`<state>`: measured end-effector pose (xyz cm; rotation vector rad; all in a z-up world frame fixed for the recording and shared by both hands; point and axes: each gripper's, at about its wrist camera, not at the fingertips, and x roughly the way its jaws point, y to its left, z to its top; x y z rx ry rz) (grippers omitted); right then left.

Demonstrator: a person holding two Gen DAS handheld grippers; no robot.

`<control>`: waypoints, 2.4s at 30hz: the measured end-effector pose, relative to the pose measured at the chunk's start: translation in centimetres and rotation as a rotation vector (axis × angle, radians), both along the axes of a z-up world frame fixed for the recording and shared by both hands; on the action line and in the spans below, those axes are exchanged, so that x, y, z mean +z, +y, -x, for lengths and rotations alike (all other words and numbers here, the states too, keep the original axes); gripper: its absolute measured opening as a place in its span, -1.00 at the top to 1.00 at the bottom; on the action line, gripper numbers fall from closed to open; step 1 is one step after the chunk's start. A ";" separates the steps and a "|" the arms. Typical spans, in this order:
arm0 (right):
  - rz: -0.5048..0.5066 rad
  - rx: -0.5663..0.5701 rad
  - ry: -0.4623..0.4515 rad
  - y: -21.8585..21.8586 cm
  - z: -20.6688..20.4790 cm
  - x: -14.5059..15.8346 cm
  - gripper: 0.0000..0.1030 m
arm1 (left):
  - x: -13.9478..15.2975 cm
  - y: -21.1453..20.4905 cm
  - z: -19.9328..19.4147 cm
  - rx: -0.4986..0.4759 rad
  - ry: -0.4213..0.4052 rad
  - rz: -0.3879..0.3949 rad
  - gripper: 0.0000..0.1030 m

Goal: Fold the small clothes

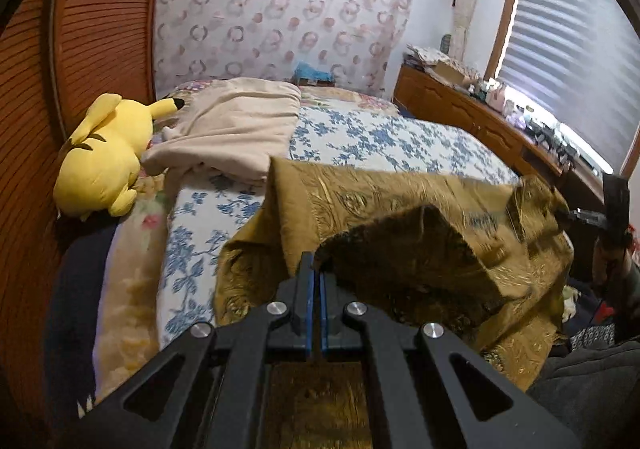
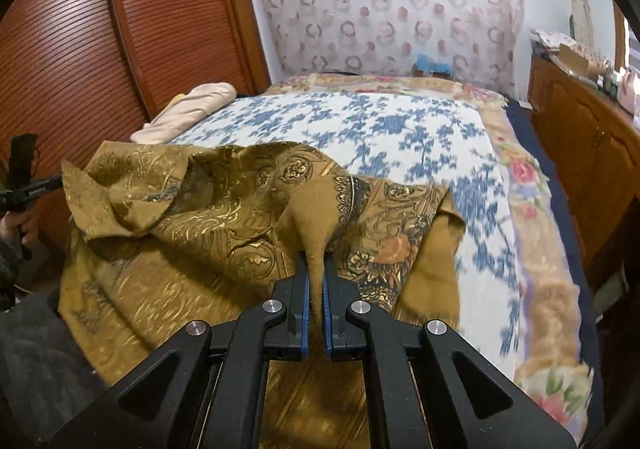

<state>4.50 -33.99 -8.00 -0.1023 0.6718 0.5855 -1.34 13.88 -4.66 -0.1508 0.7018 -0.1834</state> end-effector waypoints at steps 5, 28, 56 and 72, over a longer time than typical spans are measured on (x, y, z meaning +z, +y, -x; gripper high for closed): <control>0.012 0.011 0.004 -0.5 2.0 0.6 0.96 | 0.6 0.1 1.1 0.005 -0.014 -0.036 1.00; 0.046 -0.119 -0.046 -3.2 1.3 2.6 0.09 | 4.7 -2.2 0.6 -0.016 -0.114 -0.109 -0.22; -0.035 -0.218 0.041 -2.7 -6.6 0.2 0.93 | -2.0 0.9 -5.7 0.059 0.046 -0.085 -0.22; 0.023 -0.321 -0.013 -4.1 -6.3 0.6 0.17 | -3.0 1.8 -8.0 0.078 0.096 -0.078 -0.22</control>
